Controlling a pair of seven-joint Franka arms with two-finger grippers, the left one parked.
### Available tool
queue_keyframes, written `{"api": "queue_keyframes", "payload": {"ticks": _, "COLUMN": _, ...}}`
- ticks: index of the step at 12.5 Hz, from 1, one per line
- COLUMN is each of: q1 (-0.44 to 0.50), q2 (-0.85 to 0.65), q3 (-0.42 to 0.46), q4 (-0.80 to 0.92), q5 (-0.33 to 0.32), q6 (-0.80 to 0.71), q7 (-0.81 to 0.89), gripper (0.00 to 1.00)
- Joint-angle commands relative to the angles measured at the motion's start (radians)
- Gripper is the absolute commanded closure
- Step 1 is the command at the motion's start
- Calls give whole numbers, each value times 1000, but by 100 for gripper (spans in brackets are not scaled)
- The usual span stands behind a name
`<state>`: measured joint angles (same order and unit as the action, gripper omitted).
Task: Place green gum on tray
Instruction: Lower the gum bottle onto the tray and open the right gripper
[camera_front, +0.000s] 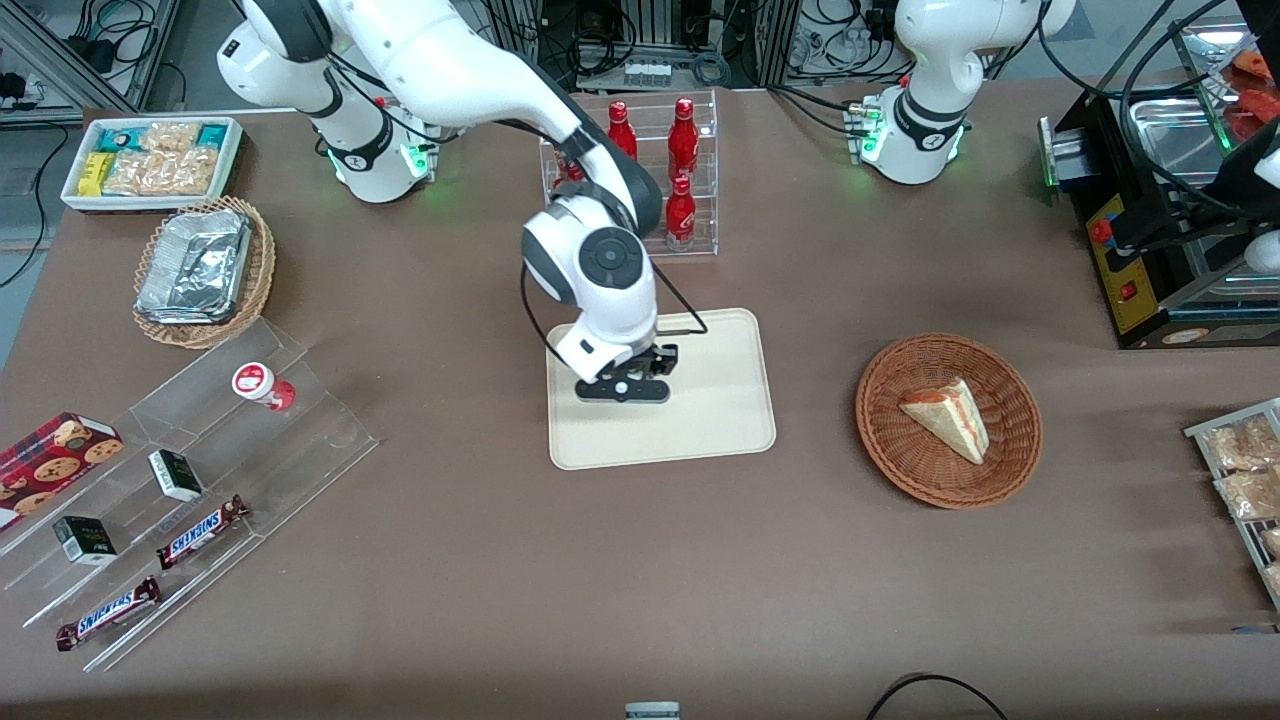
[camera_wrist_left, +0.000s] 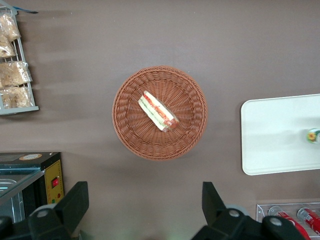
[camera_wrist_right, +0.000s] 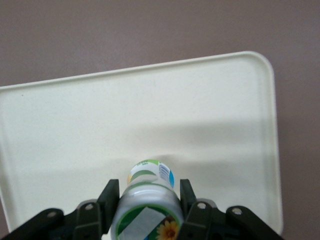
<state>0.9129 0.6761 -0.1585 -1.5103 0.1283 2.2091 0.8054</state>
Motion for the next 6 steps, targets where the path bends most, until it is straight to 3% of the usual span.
{"api": "queue_keyframes", "payload": {"ticks": 1, "q1": -6, "q2": 63, "q3": 23, "q4": 61, "q5": 24, "q6": 27, "q7": 35, "gripper": 100}}
{"api": "queue_keyframes", "payload": {"ticks": 5, "q1": 6, "q2": 103, "q3": 25, "q4": 64, "q5": 24, "q6": 32, "q7": 38, "gripper": 100}}
{"api": "queue_keyframes", "payload": {"ticks": 6, "q1": 6, "q2": 102, "q3": 25, "q4": 62, "q5": 25, "q6": 30, "q7": 35, "gripper": 72}}
